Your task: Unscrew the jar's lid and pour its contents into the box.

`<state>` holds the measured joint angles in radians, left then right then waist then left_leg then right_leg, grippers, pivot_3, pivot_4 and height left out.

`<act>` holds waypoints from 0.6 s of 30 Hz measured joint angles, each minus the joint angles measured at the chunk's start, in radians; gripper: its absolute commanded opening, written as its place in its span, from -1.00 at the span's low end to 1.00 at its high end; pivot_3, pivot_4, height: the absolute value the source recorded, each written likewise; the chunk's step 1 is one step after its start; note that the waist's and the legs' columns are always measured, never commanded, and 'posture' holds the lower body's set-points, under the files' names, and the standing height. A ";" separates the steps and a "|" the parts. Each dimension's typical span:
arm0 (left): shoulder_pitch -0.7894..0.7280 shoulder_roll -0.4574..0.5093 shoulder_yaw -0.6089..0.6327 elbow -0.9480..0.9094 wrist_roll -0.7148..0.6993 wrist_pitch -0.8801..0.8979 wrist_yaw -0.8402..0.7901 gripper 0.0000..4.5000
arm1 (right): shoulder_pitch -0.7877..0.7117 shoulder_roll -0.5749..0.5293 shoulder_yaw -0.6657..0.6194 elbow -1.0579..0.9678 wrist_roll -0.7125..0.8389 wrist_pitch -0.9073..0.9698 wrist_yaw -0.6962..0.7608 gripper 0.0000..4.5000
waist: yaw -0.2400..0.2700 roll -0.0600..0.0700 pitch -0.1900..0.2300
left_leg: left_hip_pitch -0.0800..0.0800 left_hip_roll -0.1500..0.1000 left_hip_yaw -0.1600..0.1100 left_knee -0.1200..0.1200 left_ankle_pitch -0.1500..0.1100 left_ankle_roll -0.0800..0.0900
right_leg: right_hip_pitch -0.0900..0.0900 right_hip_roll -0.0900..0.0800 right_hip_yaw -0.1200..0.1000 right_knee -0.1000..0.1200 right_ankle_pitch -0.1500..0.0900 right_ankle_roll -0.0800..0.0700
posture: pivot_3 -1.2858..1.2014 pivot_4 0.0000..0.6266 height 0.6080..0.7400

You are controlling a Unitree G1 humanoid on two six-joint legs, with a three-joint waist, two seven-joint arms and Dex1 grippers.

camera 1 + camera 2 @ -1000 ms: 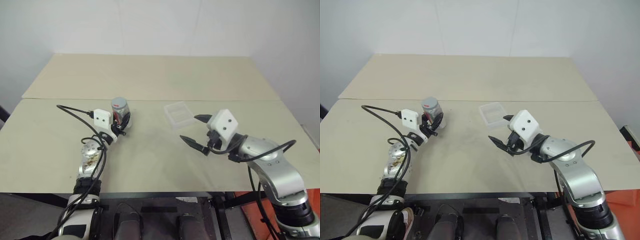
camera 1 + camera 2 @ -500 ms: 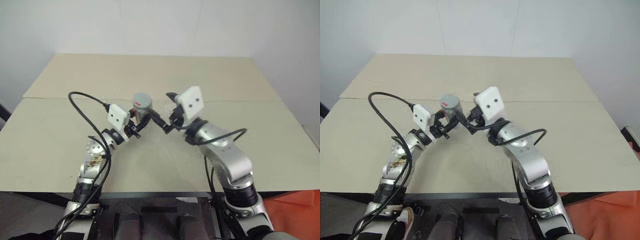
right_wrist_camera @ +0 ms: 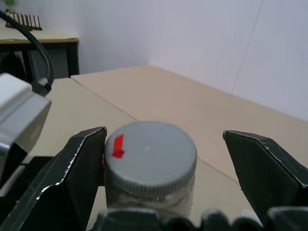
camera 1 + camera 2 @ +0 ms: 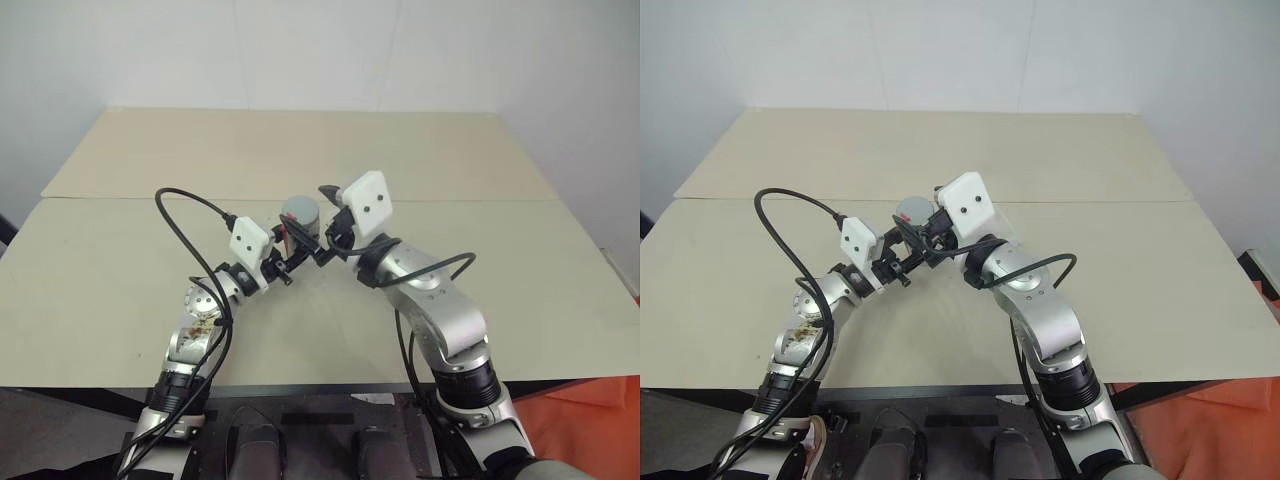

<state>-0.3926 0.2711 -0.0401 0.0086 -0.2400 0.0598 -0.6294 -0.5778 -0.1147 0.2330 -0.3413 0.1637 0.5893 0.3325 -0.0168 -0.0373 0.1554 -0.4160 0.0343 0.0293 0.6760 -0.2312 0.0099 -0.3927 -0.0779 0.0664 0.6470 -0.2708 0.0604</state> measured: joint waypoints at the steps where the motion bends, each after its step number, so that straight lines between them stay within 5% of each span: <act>1: 0.001 0.000 0.000 -0.005 -0.001 0.006 0.000 -0.13 | 0.000 0.004 0.001 0.003 -0.002 -0.004 0.000 1.00 | 0.000 0.000 0.000 | 0.000 0.000 0.000 0.000 0.000 0.000 | 0.000 0.000 0.000 0.000 0.000 0.000 | 0.03 -0.52 1.00; 8: 0.009 -0.003 0.000 -0.018 -0.002 0.009 0.000 -0.13 | -0.001 0.008 -0.001 0.012 -0.002 -0.019 0.004 1.00 | 0.000 0.000 0.000 | 0.000 0.000 0.000 0.000 0.000 0.000 | 0.000 0.000 0.000 0.000 0.000 0.000 | 0.03 -0.52 1.00; 14: 0.011 -0.009 0.001 -0.018 -0.003 0.008 0.002 -0.13 | 0.000 0.006 0.002 0.016 0.003 -0.020 0.035 0.29 | 0.000 0.000 0.000 | 0.000 0.000 0.000 0.000 0.000 0.000 | 0.000 0.000 0.000 0.000 0.000 0.000 | 0.03 -0.52 1.00; 18: 0.011 -0.011 0.001 -0.018 -0.005 0.008 0.002 -0.13 | 0.000 0.005 0.002 0.016 0.004 -0.020 0.036 0.24 | 0.000 0.000 0.000 | 0.000 0.000 0.000 0.000 0.000 0.000 | 0.000 0.000 0.000 0.000 0.000 0.000 | 0.03 -0.52 1.00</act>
<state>-0.3819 0.2599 -0.0389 -0.0096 -0.2446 0.0677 -0.6269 -0.5780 -0.1095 0.2348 -0.3250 0.1680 0.5691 0.3684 -0.0169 -0.0372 0.1555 -0.4161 0.0343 0.0293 0.6759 -0.2312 0.0099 -0.3927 -0.0779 0.0664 0.6468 -0.2708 0.0604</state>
